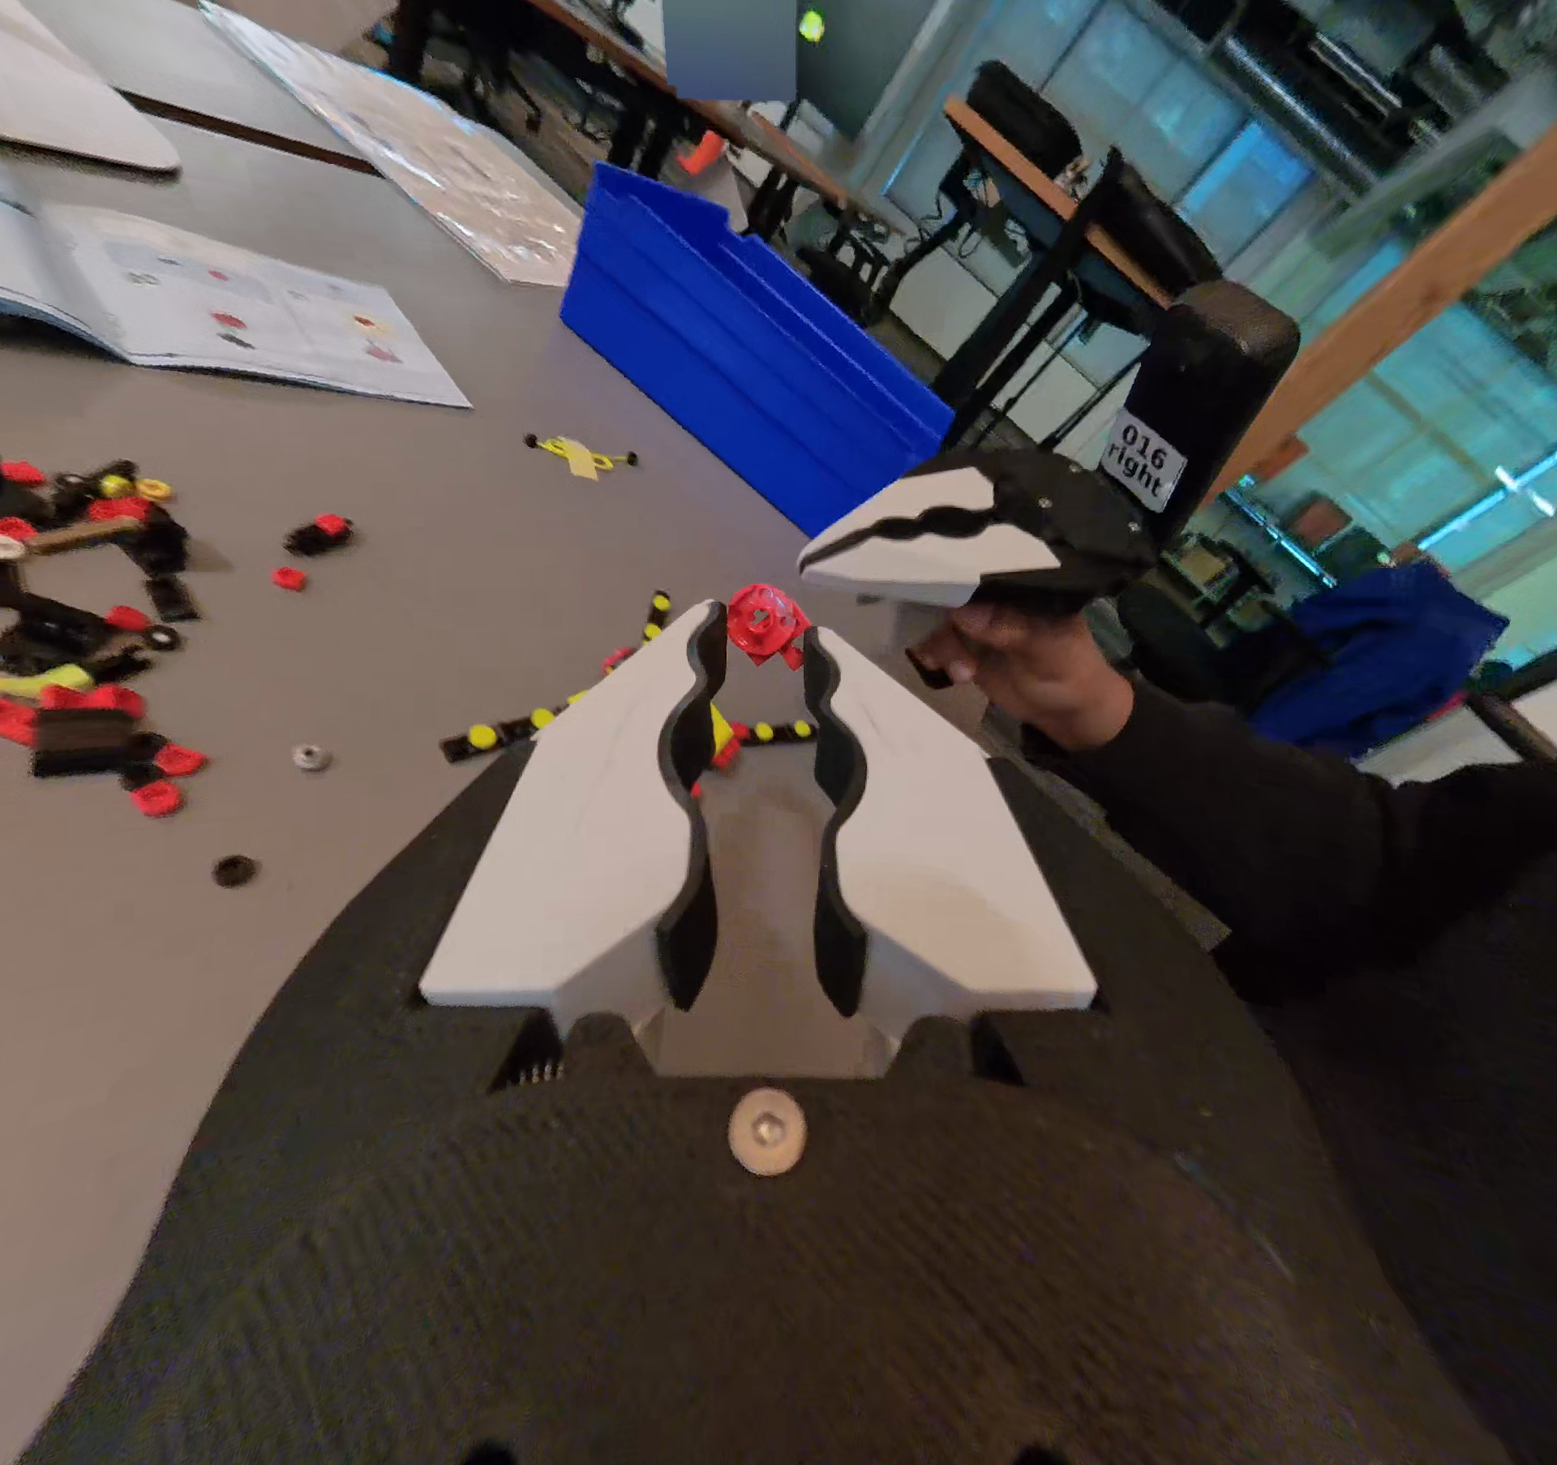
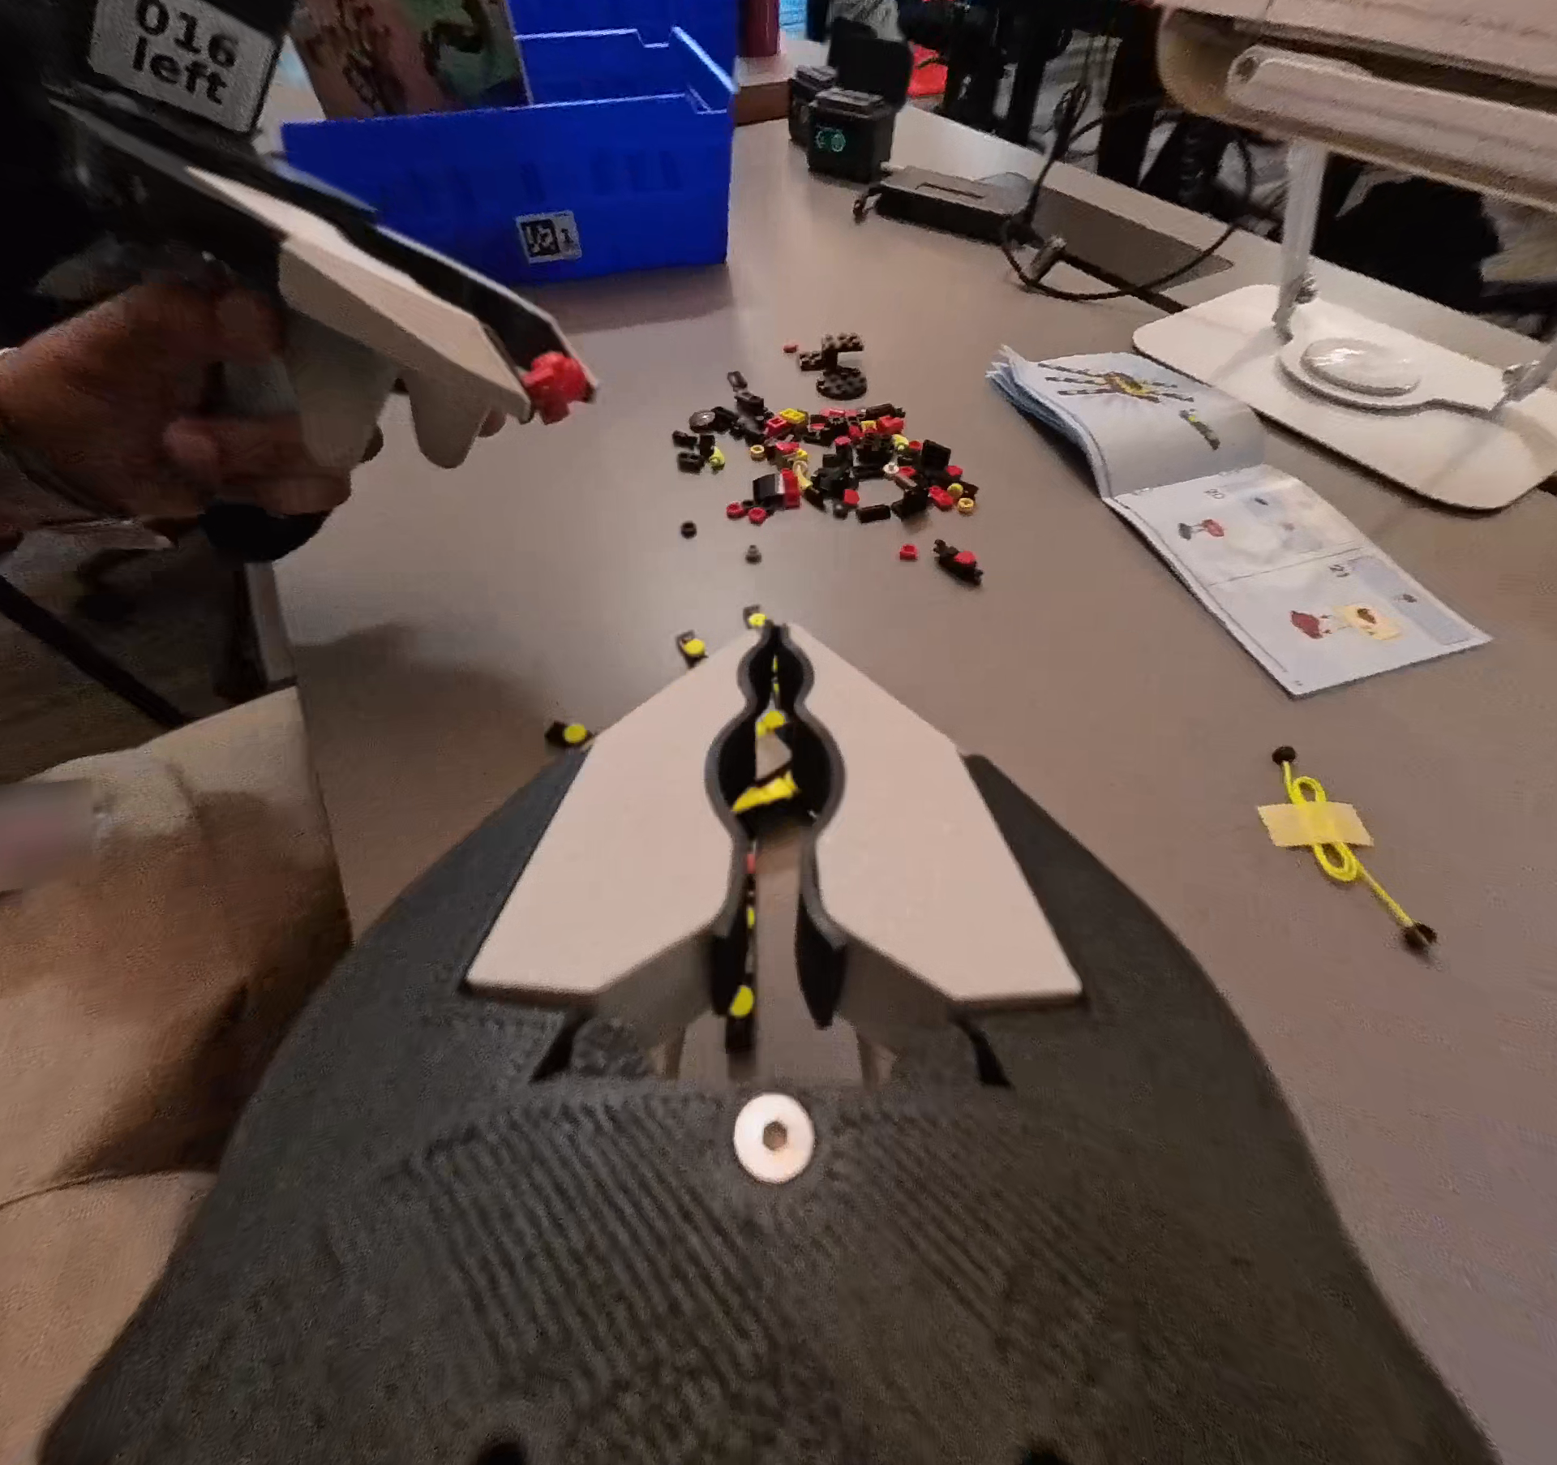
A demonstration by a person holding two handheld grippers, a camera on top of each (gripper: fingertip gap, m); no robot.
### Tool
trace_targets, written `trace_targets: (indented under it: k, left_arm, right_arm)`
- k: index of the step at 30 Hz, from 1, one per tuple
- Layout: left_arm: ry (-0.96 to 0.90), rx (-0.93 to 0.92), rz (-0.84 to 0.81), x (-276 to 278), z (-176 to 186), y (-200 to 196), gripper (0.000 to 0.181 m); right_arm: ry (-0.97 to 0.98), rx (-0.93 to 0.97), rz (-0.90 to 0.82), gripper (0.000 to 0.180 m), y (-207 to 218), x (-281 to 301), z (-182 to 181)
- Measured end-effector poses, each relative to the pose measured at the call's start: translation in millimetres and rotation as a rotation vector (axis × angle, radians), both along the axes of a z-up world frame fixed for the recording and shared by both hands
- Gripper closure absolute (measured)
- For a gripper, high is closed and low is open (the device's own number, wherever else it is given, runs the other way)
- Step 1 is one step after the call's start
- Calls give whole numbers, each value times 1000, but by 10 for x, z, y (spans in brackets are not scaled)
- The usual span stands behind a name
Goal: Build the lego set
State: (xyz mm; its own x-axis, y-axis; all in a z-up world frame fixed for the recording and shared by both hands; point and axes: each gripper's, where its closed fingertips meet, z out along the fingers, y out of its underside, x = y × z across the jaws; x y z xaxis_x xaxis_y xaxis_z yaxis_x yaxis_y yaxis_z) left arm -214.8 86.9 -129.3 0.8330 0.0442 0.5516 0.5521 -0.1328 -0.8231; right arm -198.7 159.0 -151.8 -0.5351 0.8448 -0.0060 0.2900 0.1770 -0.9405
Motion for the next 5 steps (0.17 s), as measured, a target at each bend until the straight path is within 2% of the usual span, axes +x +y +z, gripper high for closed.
trace_targets:
  k: [2, 5]
  left_arm:
    - [-29, -5, -42, 227, -99, -46, 166]
    - [-141, 109, -156, 538, 100, -12, 165]
  right_arm:
    - [55, -34, -34, 180, 51, 196, 24]
    - [70, -118, -35, 178, 9, 455, 141]
